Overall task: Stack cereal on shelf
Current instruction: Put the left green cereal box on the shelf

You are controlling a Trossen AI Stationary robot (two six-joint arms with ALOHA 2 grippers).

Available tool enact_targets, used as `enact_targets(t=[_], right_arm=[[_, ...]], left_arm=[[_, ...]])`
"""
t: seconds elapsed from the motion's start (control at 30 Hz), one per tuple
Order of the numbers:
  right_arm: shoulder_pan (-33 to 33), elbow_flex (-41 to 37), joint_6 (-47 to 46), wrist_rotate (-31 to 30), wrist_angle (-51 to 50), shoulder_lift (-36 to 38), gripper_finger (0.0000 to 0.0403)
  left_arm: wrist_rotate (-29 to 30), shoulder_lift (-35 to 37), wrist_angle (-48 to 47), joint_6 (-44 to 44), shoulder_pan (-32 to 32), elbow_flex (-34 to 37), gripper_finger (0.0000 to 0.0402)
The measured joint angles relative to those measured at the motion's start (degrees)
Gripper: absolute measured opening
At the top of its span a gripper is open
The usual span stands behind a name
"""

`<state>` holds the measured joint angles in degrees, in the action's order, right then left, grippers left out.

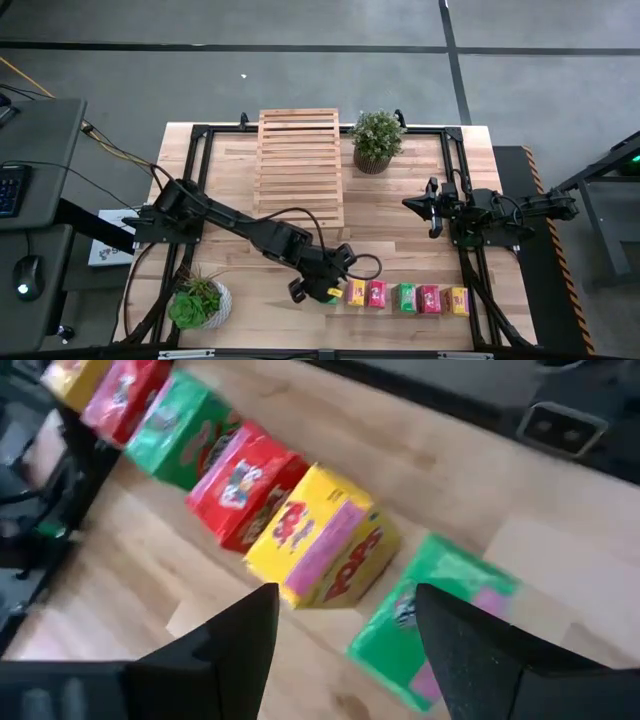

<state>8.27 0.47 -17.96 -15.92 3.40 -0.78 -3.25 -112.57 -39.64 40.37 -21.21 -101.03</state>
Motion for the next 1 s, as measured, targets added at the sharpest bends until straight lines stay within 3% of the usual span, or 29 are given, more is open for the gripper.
enact_targets(t=[0.13, 0.33, 0.6, 0.8, 1.0], right_arm=[[0.0, 0.0, 0.0, 0.0, 0.0, 0.0, 0.0000], [0.0, 0.0, 0.0, 0.0, 0.0, 0.0, 0.0000], [0.0, 0.0, 0.0, 0.0, 0.0, 0.0, 0.0000], [0.0, 0.0, 0.0, 0.0, 0.0, 0.0, 0.0000], [0.0, 0.0, 0.0, 0.0, 0.0, 0.0, 0.0000]], left_arm=[[-3.5, 0.0, 0.0, -1.1, 0.0, 0.0, 0.0250], [-0.2, 0.0, 0.6, 1.3, -0.2, 0.0, 0.0255], [0.3, 0.0, -0.7, -6.6, 0.2, 0.0, 0.0253], [-5.4, -0.3, -6.9, 4.6, 0.1, 0.4, 0.0253], [-3.5, -0.7, -5.5, 13.9, -1.4, 2.0, 0.0253]])
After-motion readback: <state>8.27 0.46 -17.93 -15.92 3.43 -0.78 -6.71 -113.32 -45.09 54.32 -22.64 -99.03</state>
